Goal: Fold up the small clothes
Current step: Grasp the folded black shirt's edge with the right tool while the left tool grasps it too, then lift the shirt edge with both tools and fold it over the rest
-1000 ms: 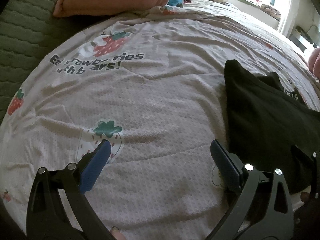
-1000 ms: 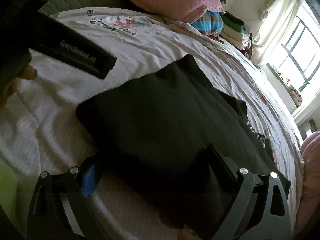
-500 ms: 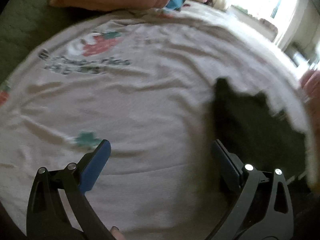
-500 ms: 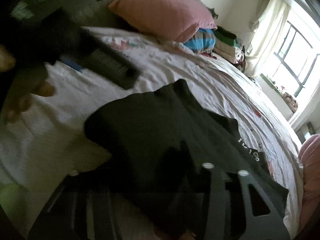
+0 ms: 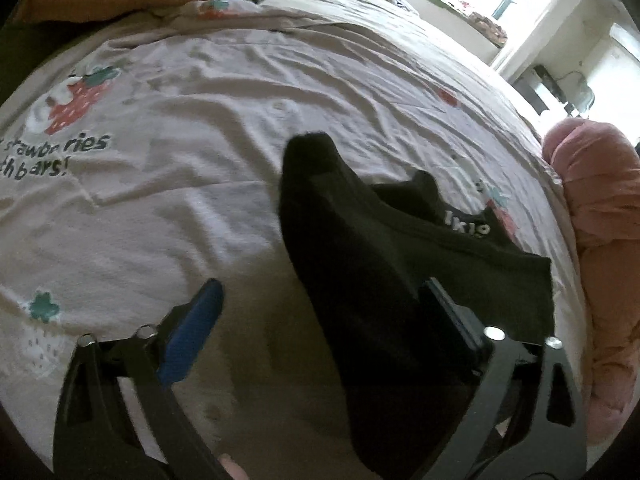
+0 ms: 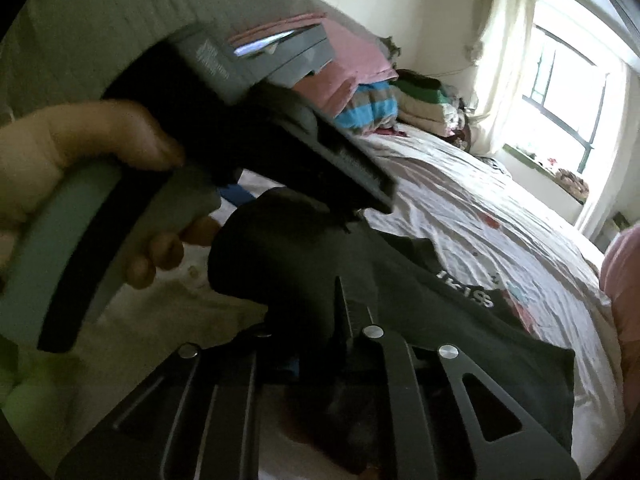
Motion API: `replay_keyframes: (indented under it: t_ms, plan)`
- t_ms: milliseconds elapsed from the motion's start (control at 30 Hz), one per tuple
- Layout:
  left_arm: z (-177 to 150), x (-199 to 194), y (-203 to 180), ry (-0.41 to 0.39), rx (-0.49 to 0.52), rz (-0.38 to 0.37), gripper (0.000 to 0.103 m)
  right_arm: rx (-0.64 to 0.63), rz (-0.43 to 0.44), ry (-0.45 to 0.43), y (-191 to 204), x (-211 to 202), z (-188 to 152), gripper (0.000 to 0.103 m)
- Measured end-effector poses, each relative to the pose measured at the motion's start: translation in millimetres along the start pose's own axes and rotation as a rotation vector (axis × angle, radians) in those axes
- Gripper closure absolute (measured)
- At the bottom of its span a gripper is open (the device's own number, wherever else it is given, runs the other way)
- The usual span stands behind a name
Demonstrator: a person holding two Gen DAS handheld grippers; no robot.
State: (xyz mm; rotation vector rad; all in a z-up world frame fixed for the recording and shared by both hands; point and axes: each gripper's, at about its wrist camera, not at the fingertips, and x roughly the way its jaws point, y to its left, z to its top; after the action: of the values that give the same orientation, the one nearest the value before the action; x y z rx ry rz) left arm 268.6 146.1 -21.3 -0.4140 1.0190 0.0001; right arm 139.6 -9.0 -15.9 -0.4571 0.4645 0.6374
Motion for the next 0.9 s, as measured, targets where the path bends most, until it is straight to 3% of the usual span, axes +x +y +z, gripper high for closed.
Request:
replay_keyframes:
  t_ms: [33,133,233,500,900]
  plan:
    - [-1,-1,-3,0.004,0.000,-0.015,0.045,0.020,-0.003,-0.009,-4,-4,-1,0.094]
    - [-6,-8,-18,0.002,0.021,-0.047,0.072,0.069,0.004,-0.011,-15,-13,-5,0.095]
    - [-8,-17,-36,-0.013,0.057,-0.045,0.085,0.080,-0.010,-0.022,-19,-23,-7,0.096]
    - [-17,-43,-74,-0.064,0.126,-0.047,0.087,0.160,-0.030,-0.063,-43,-55,-17,0.096]
    - [-28,-56,-138,-0.078,0.213,-0.079,0.087,0.261,-0.077,-0.099,-83,-92,-35,0.097]
